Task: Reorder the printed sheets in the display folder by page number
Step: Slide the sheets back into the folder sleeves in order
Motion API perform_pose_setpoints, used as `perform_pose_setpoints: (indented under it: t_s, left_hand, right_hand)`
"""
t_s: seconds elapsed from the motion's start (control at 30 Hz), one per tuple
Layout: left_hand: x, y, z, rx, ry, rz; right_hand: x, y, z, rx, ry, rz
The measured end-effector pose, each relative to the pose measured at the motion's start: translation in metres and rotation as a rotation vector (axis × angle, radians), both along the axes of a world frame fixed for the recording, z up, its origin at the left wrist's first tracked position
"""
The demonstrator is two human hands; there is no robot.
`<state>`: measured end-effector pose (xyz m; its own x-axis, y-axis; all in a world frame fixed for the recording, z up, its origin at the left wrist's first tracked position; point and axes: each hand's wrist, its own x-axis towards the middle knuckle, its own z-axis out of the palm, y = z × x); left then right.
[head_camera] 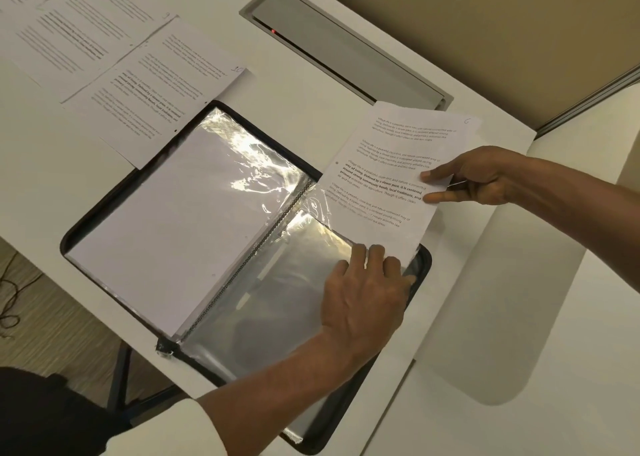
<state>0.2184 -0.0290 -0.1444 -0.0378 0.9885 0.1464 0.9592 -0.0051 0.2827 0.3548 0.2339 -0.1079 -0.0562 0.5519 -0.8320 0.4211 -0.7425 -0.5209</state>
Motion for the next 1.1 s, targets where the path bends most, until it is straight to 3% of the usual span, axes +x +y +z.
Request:
perform_pose_setpoints:
  t_s: [0.2, 0.4, 0.6, 0.77, 0.93, 1.0, 1.1]
  left_hand:
    - [-0.018, 0.003, -0.023, -0.016, -0.051, -0.030]
    - [-0.052, 0.003, -0.072, -0.195, -0.025, -0.145]
    - [-0.065, -0.008, -0.083, -0.175, -0.002, -0.235]
    - [-0.076, 0.003, -0.076, -0.109, -0.121, -0.153]
    - [-0.118, 0.071, -0.060, 0.043, -0.232, -0.054]
    - [-0.134, 0.108, -0.047, -0.005, -0.270, -0.043]
    - [-0.150, 0.161, -0.036, -0.262, -0.405, 0.004]
  right_hand:
    - [0.003, -0.007, -0.011, -0.029, -0.046, 0.036]
    - [0.006, -0.013, -0.020, -0.079, -0.090, 0.056]
    - [0.000, -0.016, -0.025, -0.147, -0.094, 0.041]
    - [-0.005, -0.024, -0.032, -0.204, -0.117, 0.051]
    - [-0.005, -0.029, -0.030, -0.232, -0.092, -0.004]
    - [-0.003, -0.033, -0.030, -0.244, -0.081, -0.029]
    - [-0.001, -0.042, -0.032, -0.259, -0.084, -0.046]
